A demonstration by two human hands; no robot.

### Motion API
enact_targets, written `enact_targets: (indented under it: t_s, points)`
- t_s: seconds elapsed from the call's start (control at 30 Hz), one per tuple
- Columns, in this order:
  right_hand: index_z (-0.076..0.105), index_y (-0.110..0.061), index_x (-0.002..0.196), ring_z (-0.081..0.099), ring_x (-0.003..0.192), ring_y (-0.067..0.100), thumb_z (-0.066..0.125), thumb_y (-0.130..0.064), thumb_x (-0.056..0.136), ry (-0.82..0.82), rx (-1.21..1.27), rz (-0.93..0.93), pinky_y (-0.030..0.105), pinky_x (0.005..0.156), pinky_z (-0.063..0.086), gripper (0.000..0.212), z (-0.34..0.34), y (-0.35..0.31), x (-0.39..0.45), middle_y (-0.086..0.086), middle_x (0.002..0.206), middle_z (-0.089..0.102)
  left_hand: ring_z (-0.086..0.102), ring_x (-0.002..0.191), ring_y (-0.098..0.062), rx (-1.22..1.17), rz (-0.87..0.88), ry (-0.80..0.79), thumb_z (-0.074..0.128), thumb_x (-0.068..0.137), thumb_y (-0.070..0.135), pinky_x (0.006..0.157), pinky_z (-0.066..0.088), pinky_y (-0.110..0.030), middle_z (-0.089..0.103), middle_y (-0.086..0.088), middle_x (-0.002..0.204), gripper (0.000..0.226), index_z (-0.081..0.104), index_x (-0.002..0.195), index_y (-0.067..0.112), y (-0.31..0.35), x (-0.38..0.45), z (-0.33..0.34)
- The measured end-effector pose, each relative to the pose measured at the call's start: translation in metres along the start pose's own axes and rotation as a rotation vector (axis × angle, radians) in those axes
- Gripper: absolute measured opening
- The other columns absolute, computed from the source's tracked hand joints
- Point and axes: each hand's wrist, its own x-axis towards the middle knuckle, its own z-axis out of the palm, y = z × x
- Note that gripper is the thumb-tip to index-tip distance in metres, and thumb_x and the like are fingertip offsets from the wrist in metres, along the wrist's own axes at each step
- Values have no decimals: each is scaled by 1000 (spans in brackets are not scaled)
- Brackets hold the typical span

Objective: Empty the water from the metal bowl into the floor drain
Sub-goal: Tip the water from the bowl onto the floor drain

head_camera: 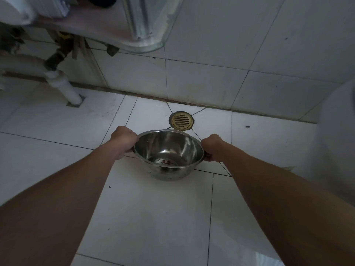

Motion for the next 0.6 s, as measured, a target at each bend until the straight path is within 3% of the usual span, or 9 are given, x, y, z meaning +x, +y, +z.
enact_targets:
  t_s: [0.33, 0.6]
  points:
    - [55, -1, 72, 50, 60, 23, 50, 5, 94, -3, 10, 5, 31, 50, 46, 23, -1, -1, 2, 15, 75, 54, 57, 67, -24, 3, -7, -16, 61, 83, -6, 49, 45, -26, 59, -14, 79, 8, 67, 82, -2, 5, -1, 1]
    - [56, 0, 78, 52, 67, 24, 49, 2, 97, -10, 11, 1, 30, 50, 46, 20, 0, -1, 3, 18, 90, 57, 54, 66, -23, 7, -17, -14, 60, 83, -5, 48, 43, -26, 59, -14, 82, 12, 68, 91, -2, 7, -2, 0]
